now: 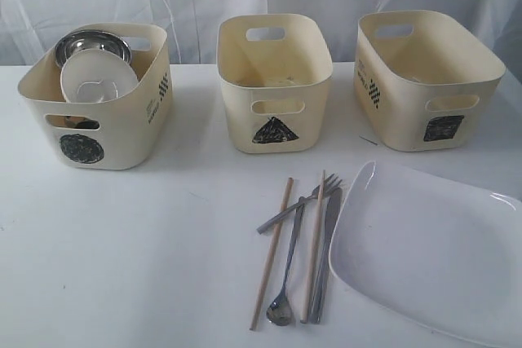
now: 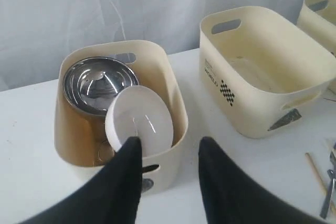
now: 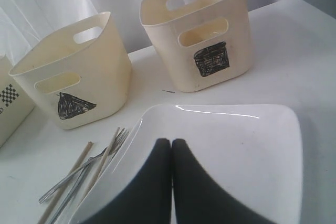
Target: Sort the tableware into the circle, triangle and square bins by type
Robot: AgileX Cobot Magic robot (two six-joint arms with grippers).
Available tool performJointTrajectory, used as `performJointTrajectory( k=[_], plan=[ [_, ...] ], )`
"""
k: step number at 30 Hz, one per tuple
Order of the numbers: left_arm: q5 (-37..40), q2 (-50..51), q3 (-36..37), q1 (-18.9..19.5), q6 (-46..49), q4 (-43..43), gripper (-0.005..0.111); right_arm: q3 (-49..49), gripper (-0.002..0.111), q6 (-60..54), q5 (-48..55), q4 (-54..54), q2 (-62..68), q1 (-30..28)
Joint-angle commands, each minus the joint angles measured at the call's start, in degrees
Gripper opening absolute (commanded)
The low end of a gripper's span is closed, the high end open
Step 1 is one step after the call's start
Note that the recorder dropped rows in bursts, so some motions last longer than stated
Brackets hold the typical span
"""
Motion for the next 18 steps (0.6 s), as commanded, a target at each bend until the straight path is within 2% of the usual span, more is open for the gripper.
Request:
performJointTrajectory(
  k=[1, 8, 13, 18],
  plan=[
    [0.28, -10.84, 8.03, 0.18, 0.07, -1.28, 0.040, 0.31, 0.000, 0.16, -0.49, -0.14, -0.26, 0.23],
    [1.43, -24.38, 19.00, -0.69, 0.08, -1.57, 0.036, 0.31, 0.000, 0.16, -0.49, -0.14, -0.26, 0.23],
    [2.87, -30.27, 19.89, -2.85, -1.46, -7.55, 0.036, 0.31, 0.000, 0.16, -0.49, -0.14, -0.26, 0.23],
    [10.17, -35.91, 20.04, -2.85, -1.35, -7.69, 0.036, 0.31, 0.000, 0.16, -0.49, -0.14, -0.26, 0.23]
  ],
)
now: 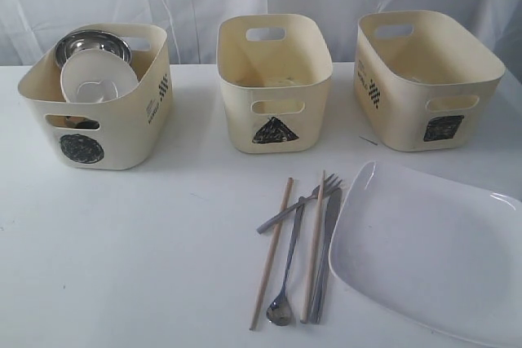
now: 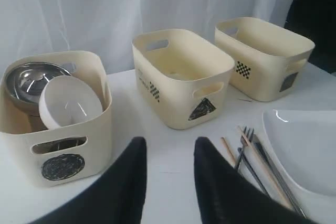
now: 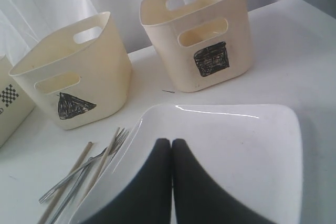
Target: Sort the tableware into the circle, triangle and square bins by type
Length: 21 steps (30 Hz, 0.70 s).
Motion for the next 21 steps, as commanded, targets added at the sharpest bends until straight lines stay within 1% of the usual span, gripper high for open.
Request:
performJointTrajectory(
  k=[1, 3, 4, 10, 21],
  plan=[
    [6.35, -3.04, 0.30, -0.30, -0.58, 0.03, 0.036, 0.31, 0.000, 0.16, -0.49, -0.14, -0.26, 0.23],
    [9.88, -3.74, 0.30, -0.30, -0.58, 3.50, 0.036, 0.31, 0.000, 0.16, -0.49, -0.14, -0.26, 0.23],
    [10.31, -3.74, 0.30, -0.30, -0.58, 4.25, 0.036, 0.31, 0.000, 0.16, -0.49, -0.14, -0.26, 0.23],
    [10.56, -3.74, 0.30, -0.30, -0.21, 4.14, 0.036, 0.31, 0.000, 0.16, -0.49, -0.14, -0.26, 0.23],
    [12.47, -3.74, 0.90, -0.30, 4.51, 5.81, 0.036, 0.31, 0.000, 0.16, -0.49, -0.25, -0.26, 0.23]
  ],
)
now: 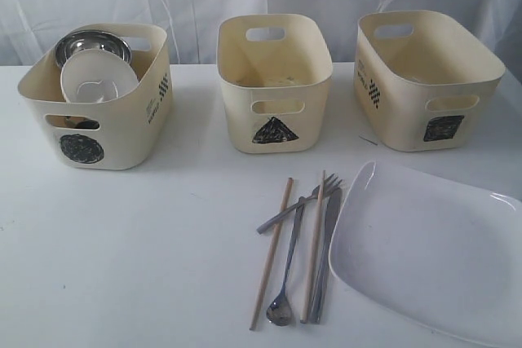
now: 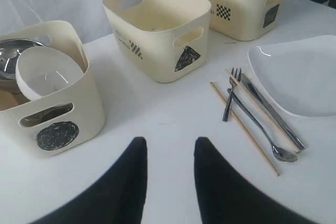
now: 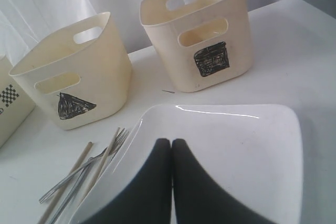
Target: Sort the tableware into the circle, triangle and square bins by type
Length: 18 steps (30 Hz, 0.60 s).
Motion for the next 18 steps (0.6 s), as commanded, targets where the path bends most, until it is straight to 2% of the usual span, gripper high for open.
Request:
performJointTrajectory(
  k=[1, 9, 14, 18],
  plan=[
    [0.60, -0.45, 1.30, -0.30, 1.45, -0.34, 0.036, 0.31, 0.000, 0.10, -0.49, -0.25, -0.26, 0.23],
    [-7.53, -10.09, 9.11, -0.30, 2.48, -4.48, 0.036, 0.31, 0.000, 0.10, -0.49, -0.25, -0.26, 0.23],
    [-9.93, -17.52, 14.41, -0.16, 2.45, -6.01, 0.036, 0.31, 0.000, 0.10, -0.49, -0.25, -0.26, 0.23],
    [-12.02, -17.61, 18.17, -0.16, 2.45, -9.71, 0.036, 0.31, 0.000, 0.10, -0.49, -0.25, -0.26, 0.23]
  ],
)
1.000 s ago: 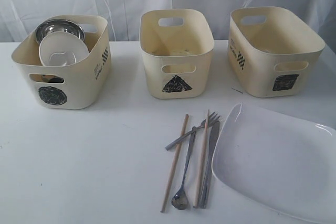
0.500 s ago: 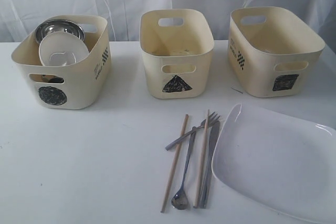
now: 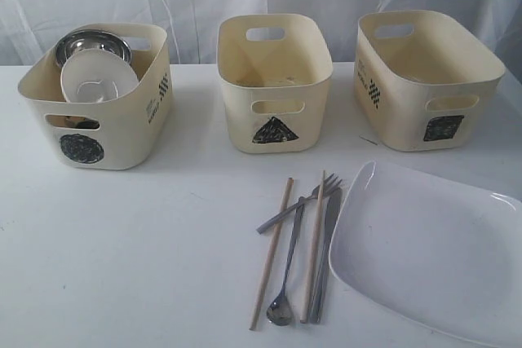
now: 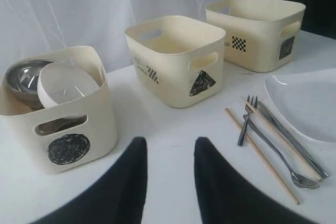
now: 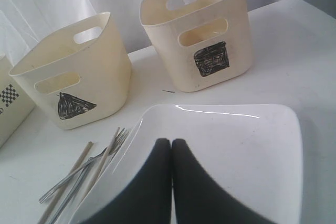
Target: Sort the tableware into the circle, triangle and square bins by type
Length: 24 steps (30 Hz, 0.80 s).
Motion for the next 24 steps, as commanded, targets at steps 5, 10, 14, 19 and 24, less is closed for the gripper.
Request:
performJointTrajectory(
  k=[5, 10, 14, 19, 24],
  plan=[
    [-2.26, -0.82, 6.82, -0.16, 1.09, -10.16, 0.036, 0.31, 0.000, 0.10, -0.49, -0.14, -0.26, 0.23],
    [-2.10, -0.82, 8.54, -0.16, 1.59, -11.10, 0.036, 0.31, 0.000, 0.10, -0.49, -0.14, -0.26, 0.23],
    [-2.22, -0.82, 8.54, -0.16, 3.53, -11.10, 0.036, 0.31, 0.000, 0.10, -0.49, -0.14, -0.26, 0.23],
    [-1.93, -0.82, 8.54, -0.16, 3.51, -11.10, 0.036, 0.31, 0.000, 0.10, -0.49, -0.14, -0.26, 0.23],
    [-2.49, -0.82, 8.54, -0.16, 3.51, -11.59, 0.036, 0.31, 0.000, 0.10, -0.49, -0.14, -0.26, 0.23]
  ],
)
